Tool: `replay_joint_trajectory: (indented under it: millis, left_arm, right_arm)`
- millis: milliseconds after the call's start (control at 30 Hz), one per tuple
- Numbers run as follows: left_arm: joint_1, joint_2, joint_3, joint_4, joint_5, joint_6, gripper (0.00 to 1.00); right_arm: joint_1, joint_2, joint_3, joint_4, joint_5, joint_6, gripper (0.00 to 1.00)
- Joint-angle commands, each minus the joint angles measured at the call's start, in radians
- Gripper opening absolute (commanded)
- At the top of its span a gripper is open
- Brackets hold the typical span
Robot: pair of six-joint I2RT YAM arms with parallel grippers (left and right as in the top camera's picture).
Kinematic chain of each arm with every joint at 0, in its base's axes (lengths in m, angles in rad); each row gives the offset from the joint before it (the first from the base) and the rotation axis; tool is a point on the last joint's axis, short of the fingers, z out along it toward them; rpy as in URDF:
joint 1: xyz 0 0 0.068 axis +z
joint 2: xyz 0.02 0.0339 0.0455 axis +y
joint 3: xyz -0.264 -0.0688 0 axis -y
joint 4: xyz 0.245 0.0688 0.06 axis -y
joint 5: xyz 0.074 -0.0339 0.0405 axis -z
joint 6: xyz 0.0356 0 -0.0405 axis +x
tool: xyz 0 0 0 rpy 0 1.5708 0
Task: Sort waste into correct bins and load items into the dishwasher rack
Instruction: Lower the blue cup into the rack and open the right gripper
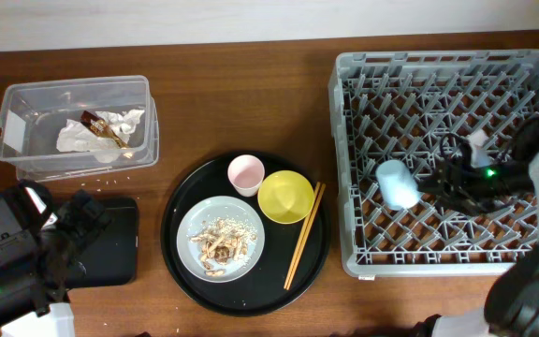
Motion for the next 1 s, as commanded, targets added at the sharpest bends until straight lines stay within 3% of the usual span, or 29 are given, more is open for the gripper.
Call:
replay_joint_trajectory:
  millis: [0,100,133,167,233,300,400,567,767,967]
  left_arm:
    - [0.005,0.002,0.014,0.001,-0.007,0.002,0.99]
    - [0.005,0.003,0.014,0.001,-0.007,0.002,0.99]
    - [0.005,0.003,0.014,0.001,-0.007,0.002,0.99]
    - [0.005,0.003,0.014,0.001,-0.007,0.002,0.99]
    - [0.005,0.003,0.014,0.001,-0.007,0.002,0.99]
    - [0.005,0.003,0.014,0.001,-0.007,0.002,0.99]
    - [0.005,0.003,0.014,0.001,-0.007,0.002,0.99]
    - [0.005,0.003,0.014,0.001,-0.007,0.002,0.99]
    - [0.005,0.003,0.014,0.001,-0.007,0.002,0.99]
    - [0.005,0.003,0.014,0.0,-0.007,0.002,0.99]
  right_arm:
    - [-0.005,-0.166,0.029,-0.022,0.222,0.134,0.61]
    - [0.006,-0.239,0.029,-0.012,0.132,0.118,0.57]
    - [0.028,-0.256,0.029,0.008,0.105,0.118,0.41]
    - [0.06,-0.261,0.029,0.035,0.09,0.119,0.19]
    - [0.176,-0.254,0.029,0.142,0.086,0.122,0.04]
    - [0.269,-0.224,0.029,0.228,0.106,0.174,0.04]
    - [0.362,-0.126,0.029,0.276,0.344,0.253,0.04]
    - [0.364,0.034,0.029,0.272,0.376,0.254,0.04]
    - [0.364,-0.043,0.062,0.112,0.582,0.369,0.04]
    - [0.367,-0.152,0.09,0.03,0.511,0.362,0.04]
